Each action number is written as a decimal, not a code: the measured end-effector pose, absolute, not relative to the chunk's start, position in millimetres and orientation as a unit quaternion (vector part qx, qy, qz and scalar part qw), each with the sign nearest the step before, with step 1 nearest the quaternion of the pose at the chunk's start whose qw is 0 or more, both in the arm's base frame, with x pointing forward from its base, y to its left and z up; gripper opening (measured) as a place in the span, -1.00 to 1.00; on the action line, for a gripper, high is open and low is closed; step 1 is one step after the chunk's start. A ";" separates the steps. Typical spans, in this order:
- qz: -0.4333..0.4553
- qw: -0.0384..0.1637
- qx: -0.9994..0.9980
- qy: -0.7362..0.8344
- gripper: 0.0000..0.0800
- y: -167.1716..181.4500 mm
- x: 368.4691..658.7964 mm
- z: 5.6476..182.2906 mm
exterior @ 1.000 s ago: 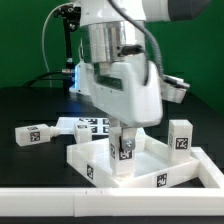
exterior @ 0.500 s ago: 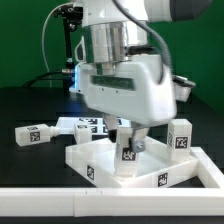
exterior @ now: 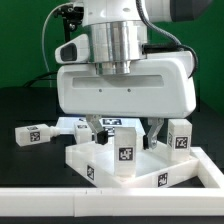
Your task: Assemble square table
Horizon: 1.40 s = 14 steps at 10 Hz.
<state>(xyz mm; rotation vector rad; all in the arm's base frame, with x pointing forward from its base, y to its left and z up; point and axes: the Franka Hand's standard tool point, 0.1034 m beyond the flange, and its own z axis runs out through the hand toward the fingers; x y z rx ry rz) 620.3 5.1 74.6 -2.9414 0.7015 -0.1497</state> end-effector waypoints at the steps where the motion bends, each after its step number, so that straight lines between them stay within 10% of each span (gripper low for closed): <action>1: -0.054 0.050 -0.985 0.155 0.62 6.5 620.6 75.5; 3: -0.052 0.052 -0.983 0.168 0.62 7.2 620.2 74.7; 7: -0.046 0.057 -0.961 0.268 -0.29 8.4 620.0 74.2; 14: -0.009 0.101 -0.688 0.718 -0.29 32.5 624.1 72.3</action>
Offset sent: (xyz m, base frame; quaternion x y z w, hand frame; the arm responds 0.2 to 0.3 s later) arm 0.0000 0.0000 0.0000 0.0000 0.0000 0.0000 1.0000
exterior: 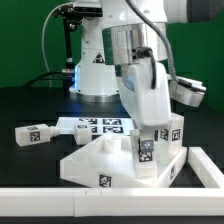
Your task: Assemble square table
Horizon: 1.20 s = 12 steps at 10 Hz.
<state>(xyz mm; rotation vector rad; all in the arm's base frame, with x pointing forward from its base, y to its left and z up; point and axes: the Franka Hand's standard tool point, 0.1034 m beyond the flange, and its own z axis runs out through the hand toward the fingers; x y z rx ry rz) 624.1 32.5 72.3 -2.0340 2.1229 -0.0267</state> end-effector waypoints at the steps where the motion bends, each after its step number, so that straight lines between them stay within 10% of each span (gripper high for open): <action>1: -0.009 0.100 -0.692 0.714 -0.29 33.0 624.0 72.4; 6: -0.035 0.087 -0.848 0.521 0.57 24.7 626.3 74.2; 12: -0.058 0.050 -0.983 0.167 0.62 39.1 627.3 76.0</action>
Offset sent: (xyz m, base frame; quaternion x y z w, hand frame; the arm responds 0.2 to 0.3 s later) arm 0.0051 -0.0070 0.0096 -0.0002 0.0164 -0.2642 0.9643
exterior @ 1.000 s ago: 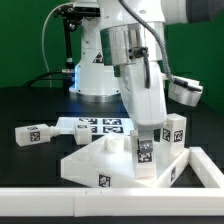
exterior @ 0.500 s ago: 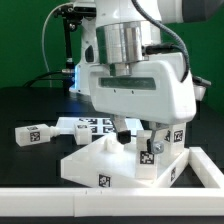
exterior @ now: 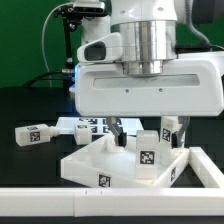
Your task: Assemble square table
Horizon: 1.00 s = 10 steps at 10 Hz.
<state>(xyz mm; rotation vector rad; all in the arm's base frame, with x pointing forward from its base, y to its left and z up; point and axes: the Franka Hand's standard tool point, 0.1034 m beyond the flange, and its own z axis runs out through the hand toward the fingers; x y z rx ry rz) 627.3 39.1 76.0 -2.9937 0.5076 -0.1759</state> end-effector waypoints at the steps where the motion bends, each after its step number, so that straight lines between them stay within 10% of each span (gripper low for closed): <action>1: -0.058 0.050 -0.982 0.171 0.41 38.0 626.9 75.2; 4: -0.055 0.052 -0.974 0.215 -0.29 38.2 626.6 74.6; 10: -0.007 0.083 -0.747 0.660 -0.29 42.4 627.0 73.5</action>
Offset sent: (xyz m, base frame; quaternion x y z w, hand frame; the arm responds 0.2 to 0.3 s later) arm 0.0000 0.0000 0.0000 0.0000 0.0000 0.0650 0.9979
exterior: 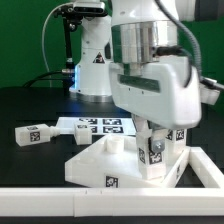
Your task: Assemble square table
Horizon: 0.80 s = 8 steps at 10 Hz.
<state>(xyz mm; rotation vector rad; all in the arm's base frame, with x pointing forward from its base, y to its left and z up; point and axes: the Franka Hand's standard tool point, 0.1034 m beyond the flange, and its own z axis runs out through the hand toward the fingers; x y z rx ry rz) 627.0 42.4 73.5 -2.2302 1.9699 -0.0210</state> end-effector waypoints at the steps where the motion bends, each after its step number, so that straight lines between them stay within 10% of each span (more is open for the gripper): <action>1: 0.001 0.088 -0.708 0.701 -0.29 44.2 626.6 73.3; 5: -0.001 0.087 -0.706 0.703 -0.10 50.9 627.5 73.4; 7: -0.036 0.096 -0.832 0.546 0.54 53.1 631.4 73.2; 8: -0.037 0.094 -0.856 0.507 0.54 51.3 630.9 72.8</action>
Offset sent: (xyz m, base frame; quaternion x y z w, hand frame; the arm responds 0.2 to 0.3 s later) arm 0.0000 0.0000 0.0000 0.0000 0.0000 0.0650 0.9979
